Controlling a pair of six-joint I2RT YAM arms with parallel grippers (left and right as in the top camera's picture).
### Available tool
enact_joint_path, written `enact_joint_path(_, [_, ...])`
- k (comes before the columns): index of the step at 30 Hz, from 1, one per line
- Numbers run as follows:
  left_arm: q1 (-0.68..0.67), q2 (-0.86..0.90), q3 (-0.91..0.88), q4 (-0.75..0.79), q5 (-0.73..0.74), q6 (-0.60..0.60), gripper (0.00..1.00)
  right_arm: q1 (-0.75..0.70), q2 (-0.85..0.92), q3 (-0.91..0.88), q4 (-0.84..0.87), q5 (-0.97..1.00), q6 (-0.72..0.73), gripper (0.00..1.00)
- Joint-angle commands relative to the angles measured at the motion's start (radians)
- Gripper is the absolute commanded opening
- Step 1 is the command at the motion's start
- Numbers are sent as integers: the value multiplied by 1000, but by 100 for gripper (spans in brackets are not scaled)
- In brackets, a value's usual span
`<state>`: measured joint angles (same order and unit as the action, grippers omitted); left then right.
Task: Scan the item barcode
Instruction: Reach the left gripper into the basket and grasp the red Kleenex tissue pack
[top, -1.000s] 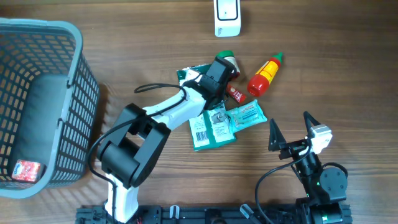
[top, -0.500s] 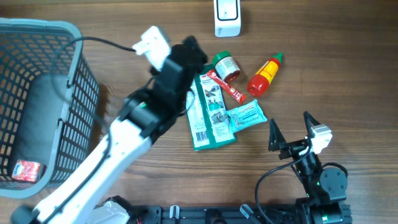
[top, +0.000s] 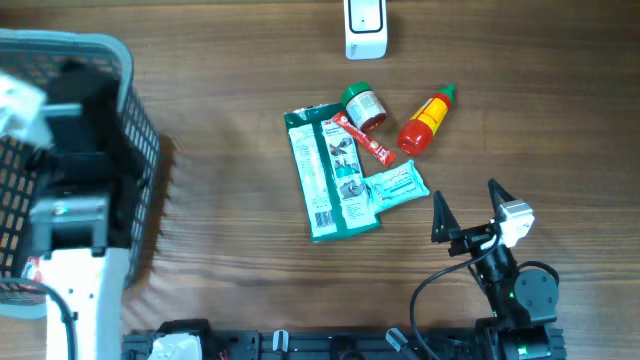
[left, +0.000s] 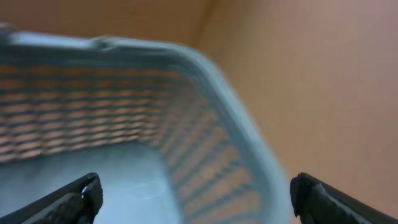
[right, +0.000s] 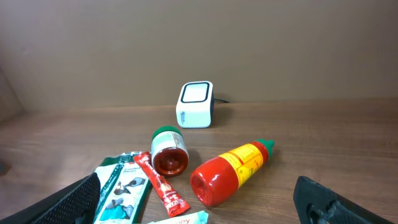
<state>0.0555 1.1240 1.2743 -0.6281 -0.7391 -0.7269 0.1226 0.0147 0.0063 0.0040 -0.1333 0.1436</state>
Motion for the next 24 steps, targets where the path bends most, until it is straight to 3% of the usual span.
enact_joint_path(1, [220,8,-1,-117,168,-159,100,-1,-1,-1,3,6,-12,100])
enact_joint_path(4, [419,73,-1,-195,304,-179,100,-1,-1,-1,3,6,-12,100])
enact_joint_path(8, [551,206,-1,-258,323,-178,100,-1,-1,-1,3,7,-13,100])
enact_joint_path(10, [587,305,-1,-288,323,-179,93,-1,-1,-1,3,6,-12,100])
enact_joint_path(14, [640,479,-1,-323,319,-179,91,-1,-1,-1,3,6,-12,100])
enact_joint_path(24, [730,660,-1,-330,293,-140,94,-1,-1,-1,3,6,-12,100])
